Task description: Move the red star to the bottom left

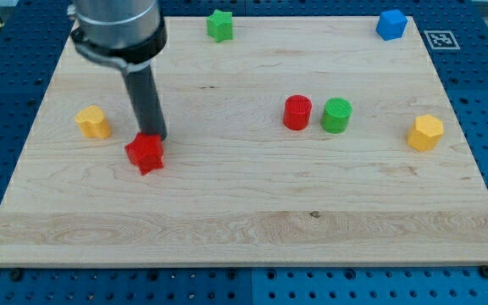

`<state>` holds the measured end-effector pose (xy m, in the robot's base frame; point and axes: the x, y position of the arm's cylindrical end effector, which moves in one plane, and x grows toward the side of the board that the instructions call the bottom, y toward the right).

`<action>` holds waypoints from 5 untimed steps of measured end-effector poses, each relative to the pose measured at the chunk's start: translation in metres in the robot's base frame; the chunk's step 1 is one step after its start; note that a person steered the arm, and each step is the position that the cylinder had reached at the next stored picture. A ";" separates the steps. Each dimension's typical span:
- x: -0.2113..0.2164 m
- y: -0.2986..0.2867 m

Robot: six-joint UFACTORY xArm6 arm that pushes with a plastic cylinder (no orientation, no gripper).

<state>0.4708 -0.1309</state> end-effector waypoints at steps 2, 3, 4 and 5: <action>0.043 -0.011; 0.040 0.016; 0.065 0.016; 0.073 -0.006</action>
<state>0.5436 -0.1369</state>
